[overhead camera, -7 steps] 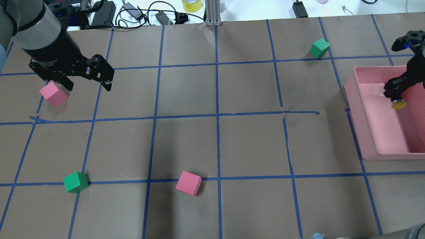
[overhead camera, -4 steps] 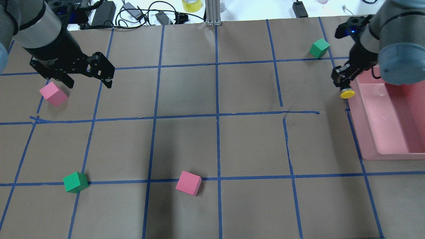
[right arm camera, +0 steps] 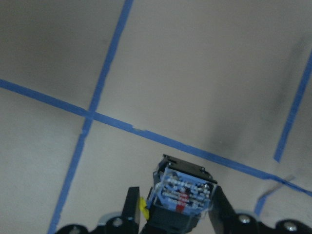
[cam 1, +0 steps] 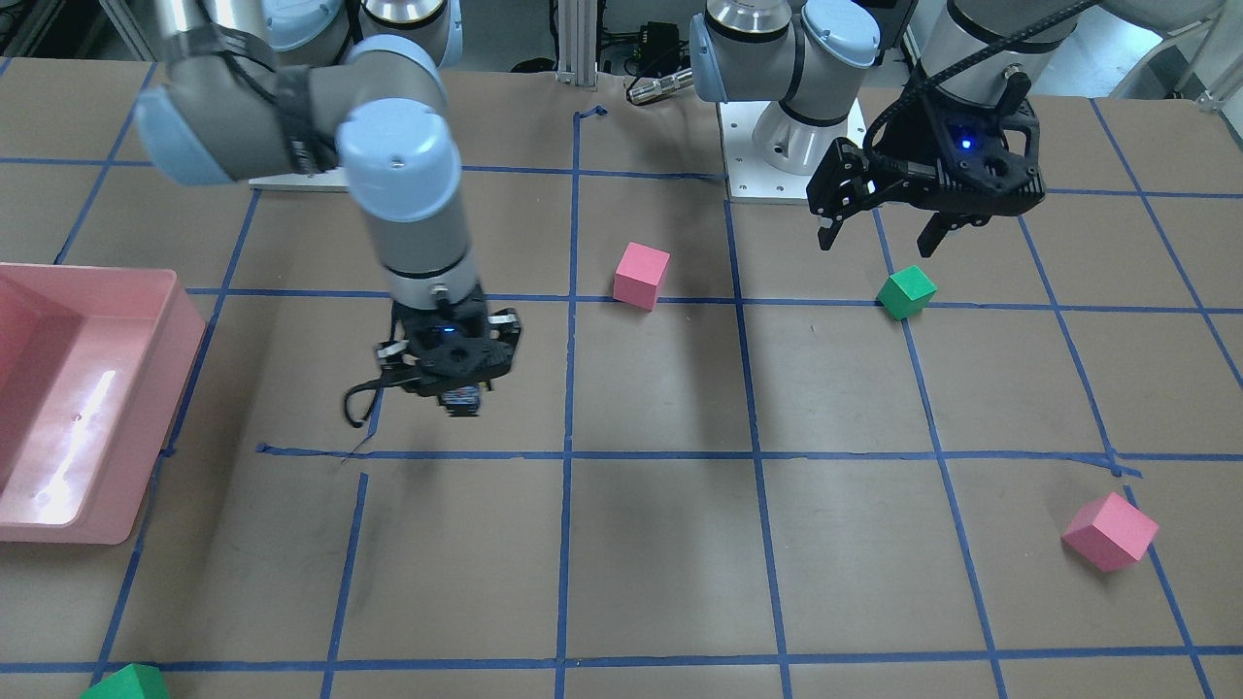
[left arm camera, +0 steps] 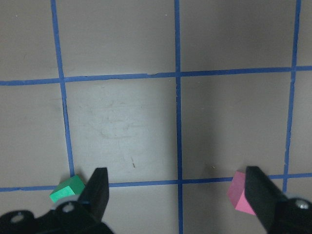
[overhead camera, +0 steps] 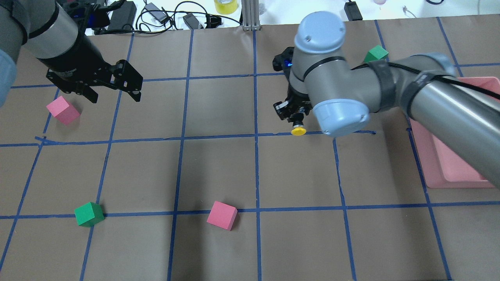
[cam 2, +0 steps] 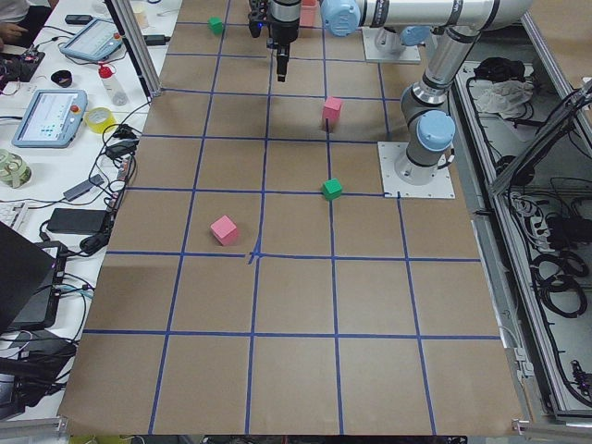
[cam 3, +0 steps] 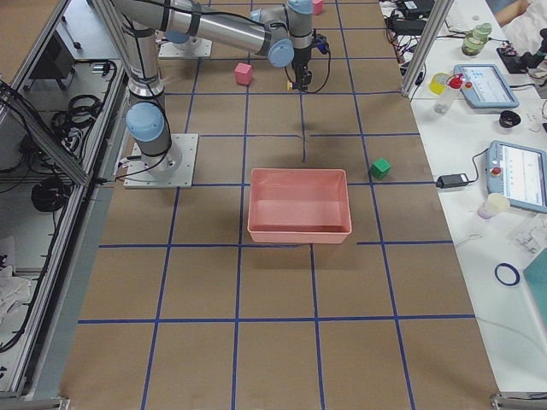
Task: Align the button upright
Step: 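Carry the button to the table center and lower it with the right gripper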
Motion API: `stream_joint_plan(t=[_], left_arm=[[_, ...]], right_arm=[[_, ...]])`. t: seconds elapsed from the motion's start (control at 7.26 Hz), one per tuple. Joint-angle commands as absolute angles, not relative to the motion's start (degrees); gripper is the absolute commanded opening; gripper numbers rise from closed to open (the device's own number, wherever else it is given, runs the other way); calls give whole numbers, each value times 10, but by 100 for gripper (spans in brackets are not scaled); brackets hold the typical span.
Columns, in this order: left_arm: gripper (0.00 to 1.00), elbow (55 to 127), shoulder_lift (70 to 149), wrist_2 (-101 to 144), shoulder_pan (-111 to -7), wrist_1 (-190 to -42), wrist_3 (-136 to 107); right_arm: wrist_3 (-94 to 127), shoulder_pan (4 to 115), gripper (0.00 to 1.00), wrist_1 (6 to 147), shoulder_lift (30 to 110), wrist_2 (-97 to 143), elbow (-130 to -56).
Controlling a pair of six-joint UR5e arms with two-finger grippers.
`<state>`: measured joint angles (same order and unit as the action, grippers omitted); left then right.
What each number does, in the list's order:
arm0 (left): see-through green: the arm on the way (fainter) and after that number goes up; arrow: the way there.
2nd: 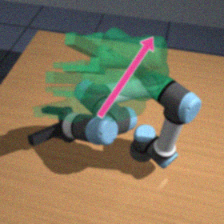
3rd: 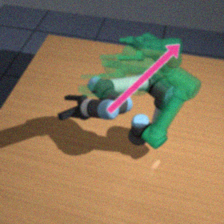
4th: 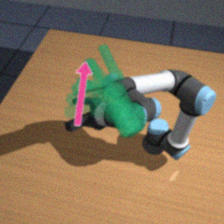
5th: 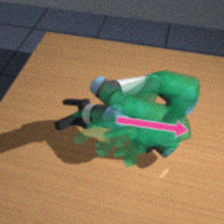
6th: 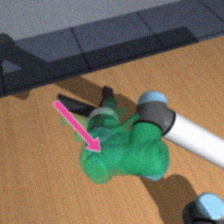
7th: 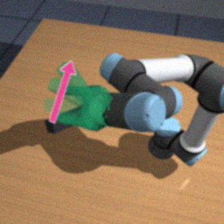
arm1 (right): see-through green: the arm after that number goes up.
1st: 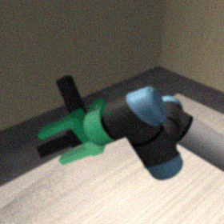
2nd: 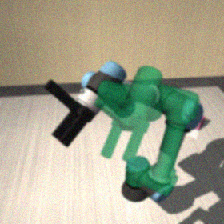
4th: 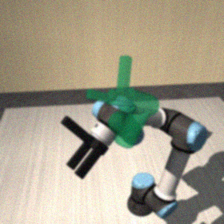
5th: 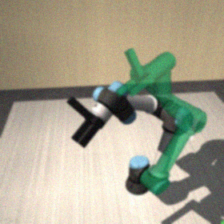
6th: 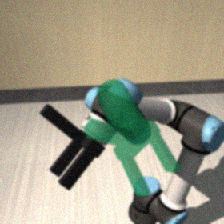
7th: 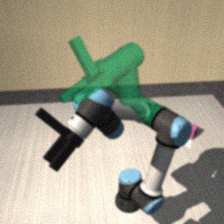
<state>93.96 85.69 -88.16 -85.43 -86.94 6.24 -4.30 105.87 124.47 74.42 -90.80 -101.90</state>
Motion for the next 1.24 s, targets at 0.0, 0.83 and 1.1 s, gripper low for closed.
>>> stream_joint_plan(t=[0.0,0.83,1.1], left_arm=[[100,940,857,-882,-854,-867,64],[100,941,855,-884,-854,-867,63],[100,941,855,-882,-853,-867,63]], right_arm=[[10,1102,0,1331,687,-871,-1013],[76,1141,0,1399,609,-895,-1005],[62,1142,0,1399,610,-894,-1010]])
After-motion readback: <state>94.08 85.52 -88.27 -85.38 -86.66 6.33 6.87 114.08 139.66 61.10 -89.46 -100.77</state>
